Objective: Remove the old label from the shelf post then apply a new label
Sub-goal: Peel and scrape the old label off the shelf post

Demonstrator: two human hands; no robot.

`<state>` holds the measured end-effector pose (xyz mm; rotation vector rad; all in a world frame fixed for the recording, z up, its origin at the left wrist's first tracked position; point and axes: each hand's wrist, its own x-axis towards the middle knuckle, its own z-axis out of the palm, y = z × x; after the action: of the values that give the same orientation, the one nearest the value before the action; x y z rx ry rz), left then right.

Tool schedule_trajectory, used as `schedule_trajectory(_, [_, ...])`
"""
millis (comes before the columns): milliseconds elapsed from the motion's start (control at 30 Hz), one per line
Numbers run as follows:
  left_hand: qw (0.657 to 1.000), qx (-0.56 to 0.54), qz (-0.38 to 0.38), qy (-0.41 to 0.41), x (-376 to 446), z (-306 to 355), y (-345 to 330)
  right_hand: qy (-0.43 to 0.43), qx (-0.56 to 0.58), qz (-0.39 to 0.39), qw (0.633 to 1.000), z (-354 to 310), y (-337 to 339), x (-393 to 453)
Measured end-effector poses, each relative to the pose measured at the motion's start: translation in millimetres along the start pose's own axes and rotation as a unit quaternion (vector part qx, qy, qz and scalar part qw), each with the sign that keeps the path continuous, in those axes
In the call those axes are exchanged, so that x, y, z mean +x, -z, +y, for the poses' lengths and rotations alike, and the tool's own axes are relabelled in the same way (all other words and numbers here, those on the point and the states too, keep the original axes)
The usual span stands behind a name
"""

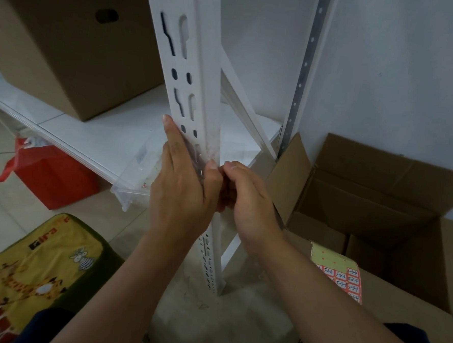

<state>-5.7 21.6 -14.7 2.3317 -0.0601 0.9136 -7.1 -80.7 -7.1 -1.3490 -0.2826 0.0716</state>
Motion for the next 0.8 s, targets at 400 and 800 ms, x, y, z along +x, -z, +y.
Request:
schedule_trajectory(400, [0.999,-0.013,0.024,0.018,3,10,3,-0.015,0.000,0.004,1.000,0,1,-1])
schedule_trajectory(800, [1.000,0.018,0.001,0.019,-2,8,-5,-0.045,0.055,0.029,0.997,12,4,5])
